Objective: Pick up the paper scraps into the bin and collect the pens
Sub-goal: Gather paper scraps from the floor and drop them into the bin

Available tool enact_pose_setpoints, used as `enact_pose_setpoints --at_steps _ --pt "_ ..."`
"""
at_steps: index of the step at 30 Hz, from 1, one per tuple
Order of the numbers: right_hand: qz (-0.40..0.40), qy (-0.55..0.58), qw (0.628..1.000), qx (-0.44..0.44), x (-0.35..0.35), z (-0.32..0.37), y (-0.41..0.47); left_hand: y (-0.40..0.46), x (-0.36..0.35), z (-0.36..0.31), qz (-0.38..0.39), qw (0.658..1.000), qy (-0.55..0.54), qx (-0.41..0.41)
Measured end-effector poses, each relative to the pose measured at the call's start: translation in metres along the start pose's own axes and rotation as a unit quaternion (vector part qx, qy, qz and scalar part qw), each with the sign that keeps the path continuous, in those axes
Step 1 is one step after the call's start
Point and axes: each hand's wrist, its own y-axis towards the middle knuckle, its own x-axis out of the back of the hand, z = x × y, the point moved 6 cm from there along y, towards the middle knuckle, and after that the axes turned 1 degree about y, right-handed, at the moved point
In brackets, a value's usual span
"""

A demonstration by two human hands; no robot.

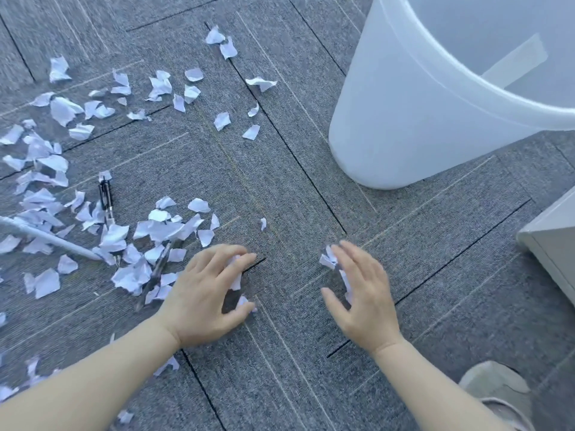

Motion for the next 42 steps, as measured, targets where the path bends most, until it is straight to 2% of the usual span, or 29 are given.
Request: enact_pose_setpoints --at_steps 3,7,13,16,18,20,22,25,27,29,32,35,37,42 --pt "-0.012 -0.011 0.997 -0.073 -0.015 0.004 -0.008 -0.010 -0.012 0.006 0.031 0.996 0.081 0.034" --pt "0.000 0.045 0.999 -0.028 -0.051 0.054 0.001 -0.003 -0.021 0.010 0.017 0.994 0.079 0.069" --pt "0.010 0.236 0.972 0.023 -0.069 0.127 0.060 0.006 0.016 0.045 -0.084 0.989 0.028 0.117" --pt "-0.016 0.143 0.989 0.020 -0.061 0.114 0.094 -0.002 0.032 0.055 -0.129 0.980 -0.008 0.148" --pt "0.031 0.084 0.996 0.019 -0.066 0.105 0.106 0.001 0.035 0.066 -0.130 0.969 -0.013 0.209" --pt "0.101 0.060 0.990 0.077 -0.078 0.117 0.103 0.007 0.031 0.080 -0.103 0.960 0.008 0.260" --pt "0.146 0.095 0.975 0.137 -0.087 0.137 0.090 0.014 0.033 0.082 -0.078 0.965 0.037 0.246" --pt "0.110 0.158 0.973 0.128 -0.083 0.146 0.088 0.009 0.040 0.077 -0.098 0.981 -0.046 0.162" --pt "0.088 0.111 0.980 0.140 -0.082 0.149 0.103 -0.002 0.052 0.085 -0.149 0.972 -0.067 0.169" --pt "0.139 0.022 0.974 0.177 -0.095 0.158 0.120 -0.012 0.056 0.102 -0.176 0.959 -0.045 0.218" --pt "0.195 -0.064 0.955 0.214 -0.113 0.170 0.123 -0.021 0.050 0.115 -0.115 0.970 -0.015 0.212" --pt "0.188 -0.027 0.957 0.218 -0.116 0.173 0.103 -0.035 0.046 0.113 -0.084 0.985 0.013 0.151" --pt "0.171 -0.036 0.958 0.227 -0.121 0.171 0.087 -0.051 0.041 0.113 -0.076 0.985 0.042 0.146" --pt "0.030 -0.103 0.968 0.228 -0.124 0.176 0.089 -0.075 0.026 0.109 -0.054 0.980 0.093 0.168"
